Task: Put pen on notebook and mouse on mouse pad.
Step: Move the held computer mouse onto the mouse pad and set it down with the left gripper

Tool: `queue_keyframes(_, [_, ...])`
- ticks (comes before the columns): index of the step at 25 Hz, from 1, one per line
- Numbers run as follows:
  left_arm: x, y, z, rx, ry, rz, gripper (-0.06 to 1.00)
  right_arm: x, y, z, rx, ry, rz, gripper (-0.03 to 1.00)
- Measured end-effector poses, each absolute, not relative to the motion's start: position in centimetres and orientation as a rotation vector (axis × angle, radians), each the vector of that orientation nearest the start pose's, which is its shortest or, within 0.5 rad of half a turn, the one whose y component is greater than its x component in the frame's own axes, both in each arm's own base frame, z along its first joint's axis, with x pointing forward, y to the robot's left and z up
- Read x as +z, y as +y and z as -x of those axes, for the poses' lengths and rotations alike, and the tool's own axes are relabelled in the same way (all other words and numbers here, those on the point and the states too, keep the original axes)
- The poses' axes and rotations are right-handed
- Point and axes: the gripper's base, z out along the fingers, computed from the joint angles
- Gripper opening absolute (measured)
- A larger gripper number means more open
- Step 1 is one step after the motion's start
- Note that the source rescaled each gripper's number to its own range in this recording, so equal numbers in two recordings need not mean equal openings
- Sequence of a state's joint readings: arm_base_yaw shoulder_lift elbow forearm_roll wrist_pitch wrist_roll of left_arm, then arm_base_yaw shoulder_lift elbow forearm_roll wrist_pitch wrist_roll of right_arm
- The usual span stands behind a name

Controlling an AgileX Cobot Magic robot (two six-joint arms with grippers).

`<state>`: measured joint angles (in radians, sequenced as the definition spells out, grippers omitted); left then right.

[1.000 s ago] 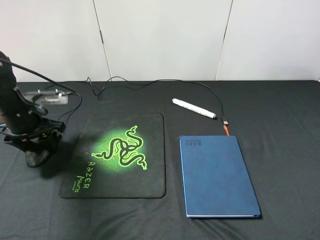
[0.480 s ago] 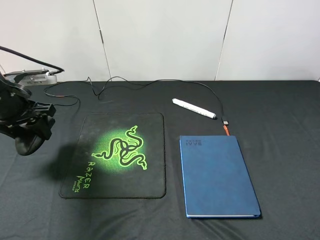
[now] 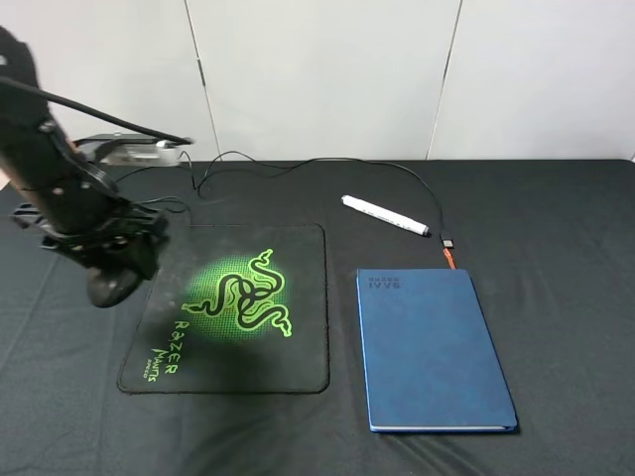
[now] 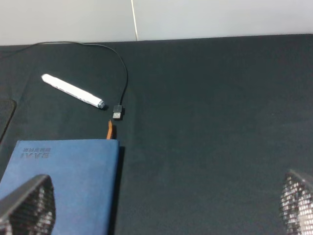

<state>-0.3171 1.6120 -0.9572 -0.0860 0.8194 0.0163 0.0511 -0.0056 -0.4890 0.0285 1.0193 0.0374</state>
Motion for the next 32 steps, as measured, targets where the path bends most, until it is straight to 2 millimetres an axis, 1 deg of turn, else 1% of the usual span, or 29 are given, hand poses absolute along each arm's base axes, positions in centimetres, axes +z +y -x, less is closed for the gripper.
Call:
queue_keyframes(4, [19.9,-12.2,-26.8,-0.170,2.881,-0.492,0.00,27.8,0.2,0.3,0.090,2.009,0.014,1.00])
queue_keyframes(8, [20.0,-14.0,-26.4,-0.197,2.831,-0.531,0.00,27.8,0.2,0.3,0.090,2.009,0.014,1.00])
queue_keyframes(11, [18.9,-14.8,-26.4,-0.194,2.861,-0.537,0.00,27.8,0.2,0.3,0.090,2.009,0.014,1.00])
queue_keyframes(14, [16.8,-15.1,-26.7,-0.174,2.927,-0.537,0.00,27.8,0.2,0.3,0.090,2.009,0.014,1.00])
queue_keyframes(18, [15.0,-15.3,-27.1,-0.160,2.953,-0.534,0.00,27.8,0.2,0.3,0.090,2.009,0.014,1.00])
queue_keyframes(27, [13.4,-16.0,-28.7,-0.189,2.841,-0.504,0.00,27.8,0.2,0.3,0.090,2.009,0.014,1.00])
queue_keyframes(32, [13.1,-16.2,-29.0,-0.196,2.814,-0.497,0.00,27.8,0.2,0.3,0.090,2.009,0.014,1.00])
